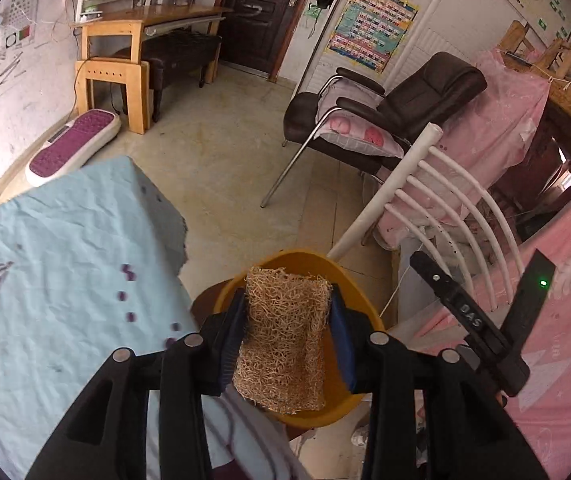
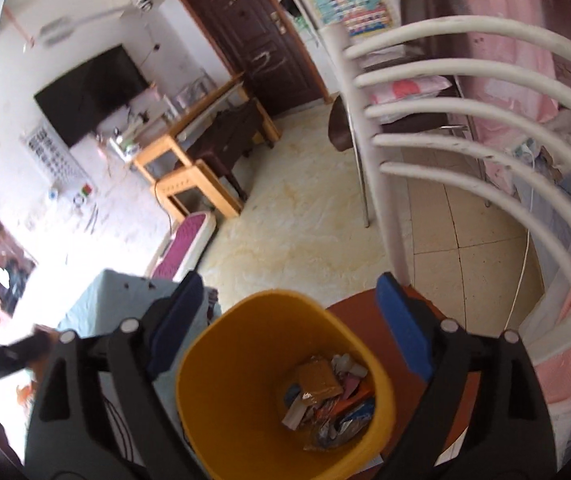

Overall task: Collect trash
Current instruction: 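Carry the loofah pad over the orange bin and open the left tool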

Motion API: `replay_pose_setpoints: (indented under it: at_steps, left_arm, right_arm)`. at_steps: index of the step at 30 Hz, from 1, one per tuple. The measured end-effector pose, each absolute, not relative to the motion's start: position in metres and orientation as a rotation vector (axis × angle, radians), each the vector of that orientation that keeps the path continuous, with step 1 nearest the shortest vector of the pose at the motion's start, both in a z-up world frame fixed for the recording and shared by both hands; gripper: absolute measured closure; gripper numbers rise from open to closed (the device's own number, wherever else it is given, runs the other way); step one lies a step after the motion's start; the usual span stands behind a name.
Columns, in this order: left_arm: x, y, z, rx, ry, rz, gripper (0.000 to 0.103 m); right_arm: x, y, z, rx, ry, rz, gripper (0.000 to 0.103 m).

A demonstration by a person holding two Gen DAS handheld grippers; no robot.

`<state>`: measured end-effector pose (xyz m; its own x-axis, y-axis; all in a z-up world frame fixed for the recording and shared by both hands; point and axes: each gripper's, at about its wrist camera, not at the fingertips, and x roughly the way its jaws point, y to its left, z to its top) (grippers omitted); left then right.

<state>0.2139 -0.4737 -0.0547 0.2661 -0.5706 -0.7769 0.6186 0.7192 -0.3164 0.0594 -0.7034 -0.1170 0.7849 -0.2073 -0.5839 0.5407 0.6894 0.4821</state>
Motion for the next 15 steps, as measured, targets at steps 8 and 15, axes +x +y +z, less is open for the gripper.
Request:
replay_pose_setpoints:
  at_steps: [8,15]
  left_arm:
    - [0.211,-0.518,-0.096,0.116,1.065,-0.781,0.017]
    - [0.208,-0.47,-0.07,0.056,0.994,-0.73,0.016]
  right_arm:
    - [0.041,-0.729,-0.107,0.776,0.448,-0.421,0.018]
    - [0.04,-0.719,-0.092,0.77,0.418,-0.37,0.018]
